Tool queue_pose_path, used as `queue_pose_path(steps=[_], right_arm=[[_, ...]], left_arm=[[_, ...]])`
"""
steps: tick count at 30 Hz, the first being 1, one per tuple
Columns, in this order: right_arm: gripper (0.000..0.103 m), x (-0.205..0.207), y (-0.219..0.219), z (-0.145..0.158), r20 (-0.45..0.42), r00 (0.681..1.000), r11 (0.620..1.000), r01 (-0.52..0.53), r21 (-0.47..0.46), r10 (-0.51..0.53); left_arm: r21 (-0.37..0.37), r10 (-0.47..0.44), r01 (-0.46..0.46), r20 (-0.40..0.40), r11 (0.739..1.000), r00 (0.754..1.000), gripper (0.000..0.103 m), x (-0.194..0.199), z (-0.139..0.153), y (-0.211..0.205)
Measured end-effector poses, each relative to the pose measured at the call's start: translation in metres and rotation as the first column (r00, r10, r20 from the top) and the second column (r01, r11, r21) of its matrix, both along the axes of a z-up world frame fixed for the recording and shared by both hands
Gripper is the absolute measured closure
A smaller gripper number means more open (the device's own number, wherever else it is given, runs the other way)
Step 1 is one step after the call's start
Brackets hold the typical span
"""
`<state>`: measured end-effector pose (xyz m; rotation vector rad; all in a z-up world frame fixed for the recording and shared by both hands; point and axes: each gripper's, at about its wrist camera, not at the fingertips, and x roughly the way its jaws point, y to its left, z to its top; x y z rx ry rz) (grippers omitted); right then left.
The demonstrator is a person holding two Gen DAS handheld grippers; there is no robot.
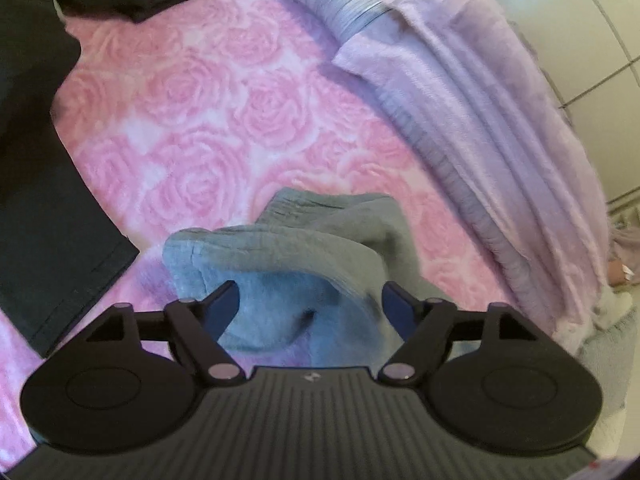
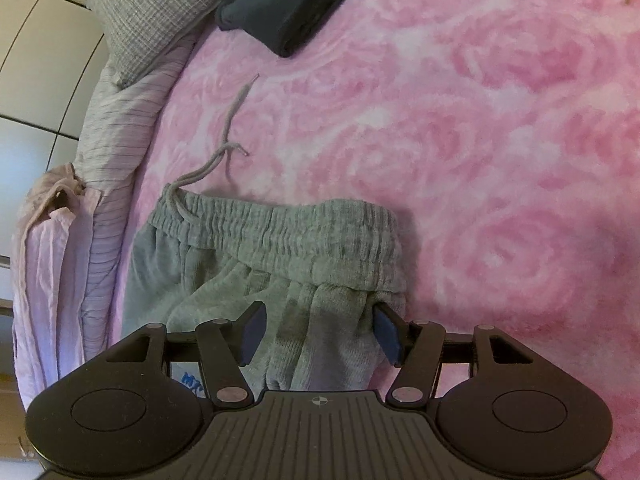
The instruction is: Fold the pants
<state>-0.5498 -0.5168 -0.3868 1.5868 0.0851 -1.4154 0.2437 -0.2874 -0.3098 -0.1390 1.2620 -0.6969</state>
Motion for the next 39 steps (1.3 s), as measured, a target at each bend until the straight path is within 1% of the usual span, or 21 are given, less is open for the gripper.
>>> queue_pose_path(steps=[2, 3, 4, 5, 8, 11, 14, 16, 18, 20, 21, 22, 24, 25, 26, 28, 30, 32, 33, 35, 39], right_arm=[[0.048, 0.003, -0.005, -0.001, -0.011, 0.999, 1.0, -0.03, 0.001, 0.031], [0.062, 0.005, -0.008, 0.0, -0.028, 0.998, 0.998, -0.055, 0.001, 0.055], [0.093, 0.007, -0.01, 0.001, -0.053, 0.995, 0.996, -0.083, 0.01, 0.084], [0.096, 0.008, -0.012, 0.002, -0.077, 0.991, 0.994, -0.108, 0.023, 0.109], [0.098, 0.005, -0.012, 0.013, -0.082, 0.99, 0.993, -0.119, -0.002, 0.118], [0.098, -0.008, -0.002, 0.046, -0.079, 0.992, 0.988, -0.109, -0.107, 0.1], [0.098, -0.033, 0.023, 0.085, -0.054, 0.993, 0.975, -0.112, -0.193, 0.103], [0.098, -0.045, 0.045, 0.103, -0.052, 0.992, 0.971, -0.126, -0.203, 0.118], [0.098, -0.06, 0.077, 0.114, -0.062, 0.991, 0.976, -0.127, -0.176, 0.118], [0.098, -0.073, 0.108, 0.112, -0.085, 0.989, 0.987, -0.126, -0.102, 0.118], [0.097, -0.08, 0.123, 0.104, -0.097, 0.988, 0.992, -0.119, -0.032, 0.116], [0.096, -0.084, 0.136, 0.091, -0.097, 0.988, 0.992, -0.118, 0.047, 0.122], [0.095, -0.089, 0.149, 0.068, -0.108, 0.982, 0.965, -0.13, 0.226, 0.157], [0.092, -0.09, 0.155, 0.062, -0.145, 0.976, 0.949, -0.117, 0.292, 0.165], [0.09, -0.091, 0.157, 0.062, -0.167, 0.972, 0.947, -0.108, 0.303, 0.164], [0.073, -0.091, 0.154, 0.067, -0.183, 0.973, 0.957, -0.084, 0.278, 0.139], [0.066, -0.089, 0.146, 0.073, -0.202, 0.971, 0.97, -0.076, 0.233, 0.125], [0.064, -0.08, 0.132, 0.079, -0.21, 0.971, 0.979, -0.078, 0.188, 0.118], [0.064, -0.076, 0.126, 0.079, -0.202, 0.972, 0.982, -0.086, 0.168, 0.12], [0.064, -0.063, 0.112, 0.081, -0.175, 0.976, 0.988, -0.11, 0.107, 0.127], [0.064, -0.031, 0.089, 0.079, -0.164, 0.972, 0.985, -0.161, 0.058, 0.169]], left_arm=[[0.03, 0.038, -0.039, 0.008, 0.999, 0.999, 0.056, 0.006, -0.011, -0.003], [0.024, 0.061, -0.061, 0.014, 0.998, 0.998, 0.072, 0.009, -0.013, -0.003], [0.006, 0.079, -0.079, 0.024, 0.997, 0.997, 0.09, 0.011, -0.011, -0.001], [-0.018, 0.093, -0.092, 0.04, 0.996, 0.995, 0.1, 0.013, -0.008, 0.001], [-0.023, 0.062, -0.06, 0.137, 0.998, 0.989, 0.1, 0.006, 0.018, -0.002], [-0.043, 0.009, 0.001, 0.249, 0.999, 0.968, 0.101, -0.013, 0.054, 0.009], [-0.059, -0.03, 0.053, 0.344, 0.997, 0.938, 0.1, -0.041, 0.089, 0.048], [-0.015, -0.057, 0.068, 0.377, 0.998, 0.924, 0.1, -0.06, 0.097, 0.085], [0.039, -0.06, 0.05, 0.334, 0.998, 0.941, 0.1, -0.074, 0.086, 0.123], [0.178, -0.095, 0.044, 0.288, 0.983, 0.953, 0.1, -0.088, 0.053, 0.156], [0.239, -0.125, 0.06, 0.267, 0.969, 0.956, 0.098, -0.094, 0.035, 0.168], [0.322, -0.161, 0.079, 0.237, 0.943, 0.958, 0.095, -0.1, 0.013, 0.178], [0.422, -0.15, 0.067, 0.168, 0.904, 0.974, 0.094, -0.106, -0.016, 0.194], [0.425, -0.13, 0.054, 0.152, 0.904, 0.98, 0.094, -0.108, -0.021, 0.202], [0.42, -0.127, 0.05, 0.156, 0.906, 0.98, 0.094, -0.111, -0.021, 0.207], [0.414, -0.153, 0.066, 0.181, 0.908, 0.972, 0.092, -0.115, -0.013, 0.208], [0.391, -0.177, 0.083, 0.211, 0.916, 0.961, 0.089, -0.114, -0.002, 0.199], [0.333, -0.17, 0.084, 0.236, 0.939, 0.957, 0.08, -0.108, 0.006, 0.189], [0.292, -0.163, 0.088, 0.243, 0.952, 0.956, 0.072, -0.103, 0.009, 0.179], [0.228, -0.161, 0.101, 0.261, 0.968, 0.952, 0.07, -0.092, 0.011, 0.149], [0.093, -0.092, 0.077, 0.17, 0.993, 0.981, 0.068, -0.061, -0.008, 0.09]])
